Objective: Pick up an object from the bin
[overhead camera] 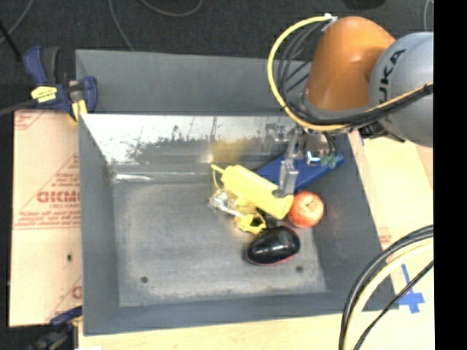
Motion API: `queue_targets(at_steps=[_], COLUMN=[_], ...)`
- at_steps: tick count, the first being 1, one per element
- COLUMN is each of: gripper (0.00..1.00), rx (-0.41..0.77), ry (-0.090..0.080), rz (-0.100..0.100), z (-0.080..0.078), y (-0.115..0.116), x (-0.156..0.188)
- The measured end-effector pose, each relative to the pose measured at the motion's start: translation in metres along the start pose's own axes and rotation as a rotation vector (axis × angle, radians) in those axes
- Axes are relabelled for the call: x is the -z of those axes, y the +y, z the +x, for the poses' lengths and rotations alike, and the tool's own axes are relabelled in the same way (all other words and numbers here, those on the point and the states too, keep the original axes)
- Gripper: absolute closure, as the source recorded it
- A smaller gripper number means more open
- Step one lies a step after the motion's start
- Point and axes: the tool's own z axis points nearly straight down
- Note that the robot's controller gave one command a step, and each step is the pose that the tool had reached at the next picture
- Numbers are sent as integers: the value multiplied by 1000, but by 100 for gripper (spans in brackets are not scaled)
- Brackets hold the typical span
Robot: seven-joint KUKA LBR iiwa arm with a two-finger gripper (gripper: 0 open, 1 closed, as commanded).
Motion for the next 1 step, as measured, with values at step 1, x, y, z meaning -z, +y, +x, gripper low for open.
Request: queue_targets(at_steps=[1], gripper=[0], rx=[0], ry=[-2], rz=[0], z=[0], y=[0], x=[2])
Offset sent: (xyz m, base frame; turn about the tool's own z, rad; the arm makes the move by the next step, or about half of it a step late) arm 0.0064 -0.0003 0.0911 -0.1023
